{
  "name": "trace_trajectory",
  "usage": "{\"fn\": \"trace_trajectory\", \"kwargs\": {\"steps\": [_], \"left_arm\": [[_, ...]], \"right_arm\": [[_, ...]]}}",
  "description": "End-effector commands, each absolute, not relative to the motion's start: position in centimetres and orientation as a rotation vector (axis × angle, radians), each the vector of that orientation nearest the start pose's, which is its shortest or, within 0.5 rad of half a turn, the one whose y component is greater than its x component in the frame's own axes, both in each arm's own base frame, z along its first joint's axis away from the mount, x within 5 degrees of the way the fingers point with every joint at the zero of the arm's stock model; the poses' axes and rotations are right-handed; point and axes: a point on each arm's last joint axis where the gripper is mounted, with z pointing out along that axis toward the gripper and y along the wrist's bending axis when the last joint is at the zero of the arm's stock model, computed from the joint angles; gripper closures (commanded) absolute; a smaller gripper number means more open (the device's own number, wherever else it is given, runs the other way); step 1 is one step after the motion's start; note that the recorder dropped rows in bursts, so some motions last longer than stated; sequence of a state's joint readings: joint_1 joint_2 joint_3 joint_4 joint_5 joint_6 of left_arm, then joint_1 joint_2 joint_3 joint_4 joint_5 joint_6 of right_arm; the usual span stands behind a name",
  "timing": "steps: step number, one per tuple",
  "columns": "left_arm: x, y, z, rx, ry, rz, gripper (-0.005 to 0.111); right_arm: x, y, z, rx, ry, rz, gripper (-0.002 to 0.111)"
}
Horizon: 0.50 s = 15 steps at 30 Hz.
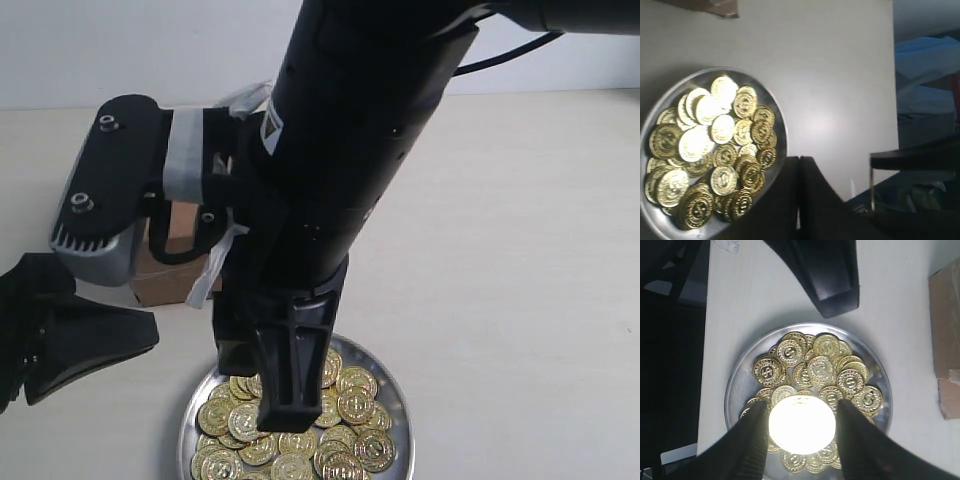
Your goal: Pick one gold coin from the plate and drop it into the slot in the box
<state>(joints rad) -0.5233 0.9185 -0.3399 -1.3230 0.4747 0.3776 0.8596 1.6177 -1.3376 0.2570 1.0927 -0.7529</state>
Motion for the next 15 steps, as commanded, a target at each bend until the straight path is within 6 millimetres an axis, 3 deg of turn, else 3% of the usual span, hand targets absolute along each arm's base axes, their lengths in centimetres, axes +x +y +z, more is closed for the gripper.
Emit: {"fn": "trace_trajectory", "kwargs": {"steps": [1, 12, 15], "left_arm": [[11.6, -12.0, 23.6, -0.092, 2.394, -1.317, 0.107], [11.7, -13.2, 23.3, -0.135, 2.424, -1.493, 0.107], [11.7, -13.4, 23.4, -0.107, 2.418, -1.531, 0.1]], "right_arm": [[19.7, 26.1, 30.1, -1.953, 2.025, 0.37, 0.081], [19.1, 25.1, 32.1, -1.914, 1.961, 0.346, 0.081], [19.1, 24.8, 32.4, -1.918, 1.947, 0.309, 0.081]]}}
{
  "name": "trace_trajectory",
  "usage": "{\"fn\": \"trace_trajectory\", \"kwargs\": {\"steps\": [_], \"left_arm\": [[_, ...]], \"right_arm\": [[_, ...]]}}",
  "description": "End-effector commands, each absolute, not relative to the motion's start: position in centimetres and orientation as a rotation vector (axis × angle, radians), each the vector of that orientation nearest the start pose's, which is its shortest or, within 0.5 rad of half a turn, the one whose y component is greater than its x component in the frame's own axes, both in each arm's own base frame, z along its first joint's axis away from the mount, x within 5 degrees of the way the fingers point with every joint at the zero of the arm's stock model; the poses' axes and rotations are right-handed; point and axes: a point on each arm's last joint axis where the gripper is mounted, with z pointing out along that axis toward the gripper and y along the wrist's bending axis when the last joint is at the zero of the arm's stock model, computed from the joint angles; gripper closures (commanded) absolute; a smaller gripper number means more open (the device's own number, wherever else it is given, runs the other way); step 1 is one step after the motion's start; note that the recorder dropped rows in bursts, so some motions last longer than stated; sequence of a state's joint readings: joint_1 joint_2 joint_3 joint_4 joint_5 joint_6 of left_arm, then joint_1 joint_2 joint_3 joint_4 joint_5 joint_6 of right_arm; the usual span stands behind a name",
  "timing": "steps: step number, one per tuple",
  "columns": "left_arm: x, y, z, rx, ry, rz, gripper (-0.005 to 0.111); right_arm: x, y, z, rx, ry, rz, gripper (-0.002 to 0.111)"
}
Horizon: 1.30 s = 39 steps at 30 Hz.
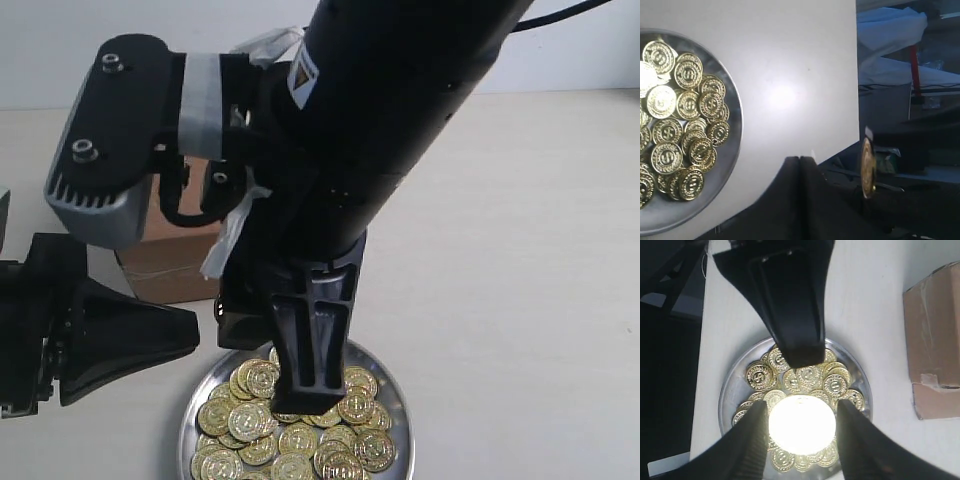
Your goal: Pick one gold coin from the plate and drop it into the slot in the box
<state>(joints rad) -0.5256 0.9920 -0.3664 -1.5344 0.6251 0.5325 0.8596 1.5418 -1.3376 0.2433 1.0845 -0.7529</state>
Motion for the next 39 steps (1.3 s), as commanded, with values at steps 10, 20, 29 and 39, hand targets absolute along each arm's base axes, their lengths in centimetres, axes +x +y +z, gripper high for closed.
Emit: {"fn": "trace_trajectory", "kwargs": {"steps": [10, 20, 29, 39], "left_arm": [[11.8, -13.5, 23.6, -0.117, 2.395, -1.573, 0.054], [12.2, -13.9, 25.1, -0.078, 2.322, -1.63, 0.066], [12.5, -14.1, 25.7, -0.052, 2.3, -1.623, 0.06], [13.3, -14.9, 24.8, -0.042, 2.363, -1.656, 0.06]], "right_arm": [[19.2, 24.5, 32.4, -1.908, 1.981, 0.272, 0.081], [19.2, 24.5, 32.4, -1.907, 1.983, 0.272, 0.081], [19.1, 24.5, 32.4, -1.904, 1.985, 0.284, 0.081], [19.1, 24.6, 32.4, -1.903, 1.986, 0.287, 0.081]]}}
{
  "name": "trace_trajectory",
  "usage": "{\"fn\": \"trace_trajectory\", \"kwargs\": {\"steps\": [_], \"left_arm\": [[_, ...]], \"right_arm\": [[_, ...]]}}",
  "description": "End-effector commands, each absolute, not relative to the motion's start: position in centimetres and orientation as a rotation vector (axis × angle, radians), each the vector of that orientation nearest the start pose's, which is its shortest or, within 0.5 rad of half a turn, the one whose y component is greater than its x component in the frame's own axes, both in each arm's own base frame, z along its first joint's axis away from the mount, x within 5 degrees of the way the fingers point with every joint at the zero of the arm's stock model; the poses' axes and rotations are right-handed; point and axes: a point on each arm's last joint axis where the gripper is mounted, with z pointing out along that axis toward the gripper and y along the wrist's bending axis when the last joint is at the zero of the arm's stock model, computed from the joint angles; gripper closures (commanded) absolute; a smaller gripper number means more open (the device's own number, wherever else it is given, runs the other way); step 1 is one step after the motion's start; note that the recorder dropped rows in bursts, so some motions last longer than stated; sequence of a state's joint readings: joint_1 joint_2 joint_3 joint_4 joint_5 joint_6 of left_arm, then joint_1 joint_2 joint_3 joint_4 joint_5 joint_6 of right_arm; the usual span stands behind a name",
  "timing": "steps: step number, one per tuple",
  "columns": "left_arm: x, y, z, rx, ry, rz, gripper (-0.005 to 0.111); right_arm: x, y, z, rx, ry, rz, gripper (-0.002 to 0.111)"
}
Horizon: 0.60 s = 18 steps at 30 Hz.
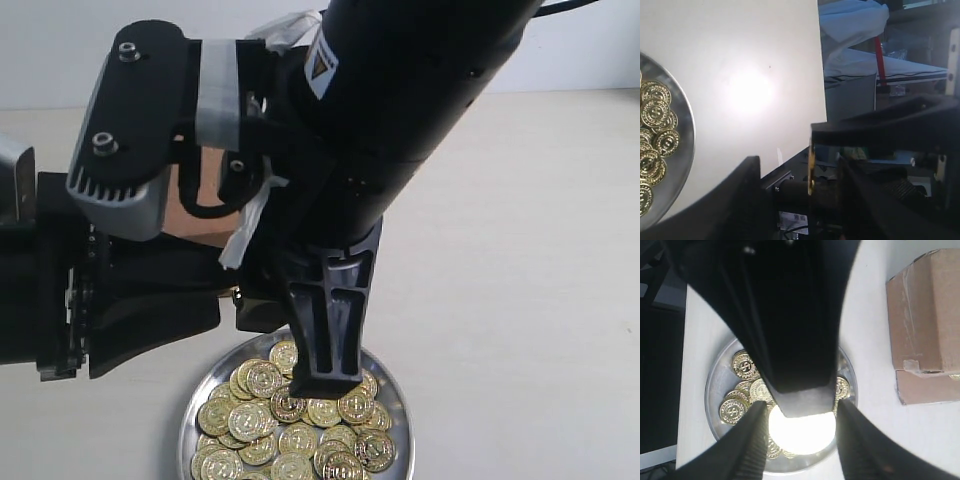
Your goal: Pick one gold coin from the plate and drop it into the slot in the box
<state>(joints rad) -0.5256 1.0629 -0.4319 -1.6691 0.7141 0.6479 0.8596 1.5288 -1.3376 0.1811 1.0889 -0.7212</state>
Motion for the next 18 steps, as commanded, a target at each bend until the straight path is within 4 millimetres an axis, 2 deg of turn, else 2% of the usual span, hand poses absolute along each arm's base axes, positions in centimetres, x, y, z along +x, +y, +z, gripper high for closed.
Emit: {"fn": "trace_trajectory", "kwargs": {"steps": [1, 8, 10, 14, 16, 18], "left_arm": [[13.37, -15.03, 24.76, -0.035, 2.362, -1.662, 0.06], [13.74, -15.35, 24.47, -0.019, 2.362, -1.673, 0.06], [13.76, -15.35, 24.51, -0.012, 2.354, -1.672, 0.063], [13.81, -15.36, 24.57, -0.004, 2.34, -1.673, 0.09], [13.8, -15.37, 24.58, 0.011, 2.335, -1.67, 0.096], [13.8, -15.37, 24.58, 0.011, 2.335, -1.67, 0.096]], "right_arm": [[19.12, 24.56, 32.38, -1.903, 1.986, 0.287, 0.081], [19.14, 24.57, 32.38, -1.901, 1.984, 0.287, 0.081], [19.14, 24.57, 32.38, -1.901, 1.984, 0.287, 0.081], [19.14, 24.57, 32.38, -1.901, 1.984, 0.287, 0.081], [19.14, 24.57, 32.38, -1.901, 1.984, 0.287, 0.081], [19.14, 24.57, 32.38, -1.901, 1.984, 0.287, 0.081]]}}
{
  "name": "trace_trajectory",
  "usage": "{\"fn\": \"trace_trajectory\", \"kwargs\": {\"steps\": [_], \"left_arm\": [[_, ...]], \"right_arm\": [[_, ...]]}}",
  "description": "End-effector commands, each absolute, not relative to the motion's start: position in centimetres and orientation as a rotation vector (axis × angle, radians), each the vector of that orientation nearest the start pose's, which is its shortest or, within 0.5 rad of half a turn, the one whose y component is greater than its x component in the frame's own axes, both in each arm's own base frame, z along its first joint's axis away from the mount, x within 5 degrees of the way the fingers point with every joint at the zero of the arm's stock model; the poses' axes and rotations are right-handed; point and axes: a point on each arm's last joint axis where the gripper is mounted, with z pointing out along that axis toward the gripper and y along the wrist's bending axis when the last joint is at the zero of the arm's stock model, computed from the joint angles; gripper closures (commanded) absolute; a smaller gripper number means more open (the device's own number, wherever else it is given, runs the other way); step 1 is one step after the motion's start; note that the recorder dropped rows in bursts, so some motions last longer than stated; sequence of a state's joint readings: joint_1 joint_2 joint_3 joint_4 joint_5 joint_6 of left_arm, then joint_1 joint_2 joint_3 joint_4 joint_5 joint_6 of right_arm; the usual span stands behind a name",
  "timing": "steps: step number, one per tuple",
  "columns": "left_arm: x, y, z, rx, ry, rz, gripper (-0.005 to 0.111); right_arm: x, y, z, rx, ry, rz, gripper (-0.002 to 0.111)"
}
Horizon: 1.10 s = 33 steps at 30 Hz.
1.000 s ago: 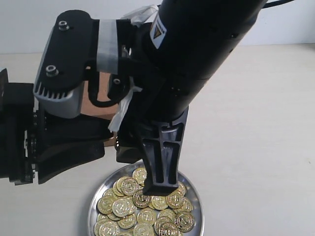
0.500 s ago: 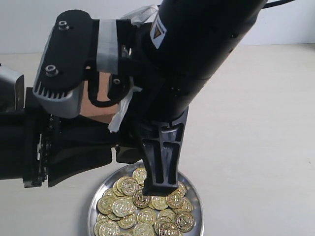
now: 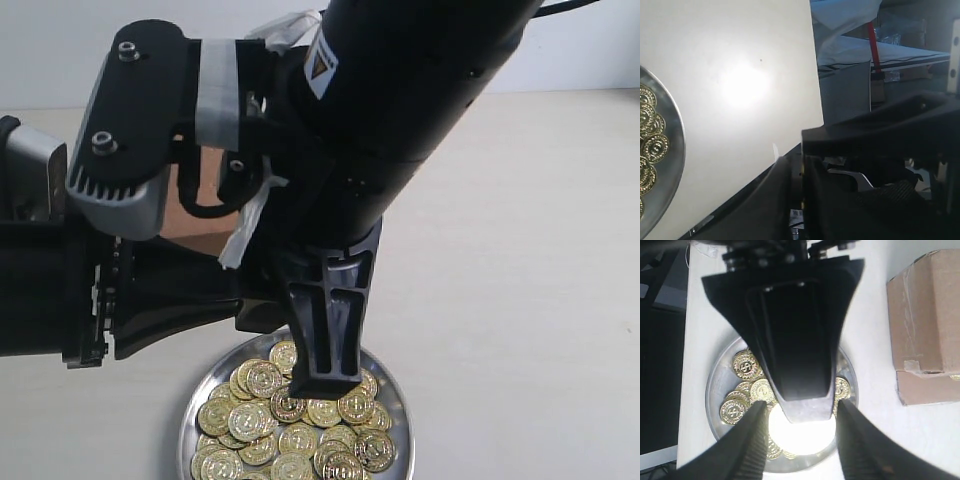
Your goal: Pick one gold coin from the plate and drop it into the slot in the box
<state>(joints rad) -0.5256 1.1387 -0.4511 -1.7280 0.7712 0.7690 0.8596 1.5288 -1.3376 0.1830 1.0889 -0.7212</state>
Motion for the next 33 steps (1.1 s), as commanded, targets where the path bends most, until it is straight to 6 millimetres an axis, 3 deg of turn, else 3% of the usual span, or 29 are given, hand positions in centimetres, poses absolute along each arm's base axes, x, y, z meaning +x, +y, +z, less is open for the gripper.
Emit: {"fn": "trace_trajectory", "kwargs": {"steps": [1, 9, 12, 25, 33], "left_arm": [[13.78, -15.38, 24.59, 0.012, 2.335, -1.672, 0.096], [13.67, -15.43, 24.69, 0.075, 2.312, -1.672, 0.097], [13.63, -15.45, 24.72, 0.086, 2.309, -1.674, 0.107], [13.53, -15.49, 24.78, 0.128, 2.295, -1.675, 0.107], [13.93, -15.32, 24.53, 0.114, 2.293, -1.604, 0.107]], "right_arm": [[19.14, 24.57, 32.38, -1.901, 1.984, 0.287, 0.081], [19.13, 24.59, 32.39, -1.9, 1.985, 0.29, 0.081], [19.07, 24.63, 32.4, -1.897, 1.987, 0.302, 0.081], [19.03, 24.67, 32.41, -1.895, 1.988, 0.312, 0.081], [19.33, 24.45, 32.36, -1.864, 2.019, 0.261, 0.055]]}}
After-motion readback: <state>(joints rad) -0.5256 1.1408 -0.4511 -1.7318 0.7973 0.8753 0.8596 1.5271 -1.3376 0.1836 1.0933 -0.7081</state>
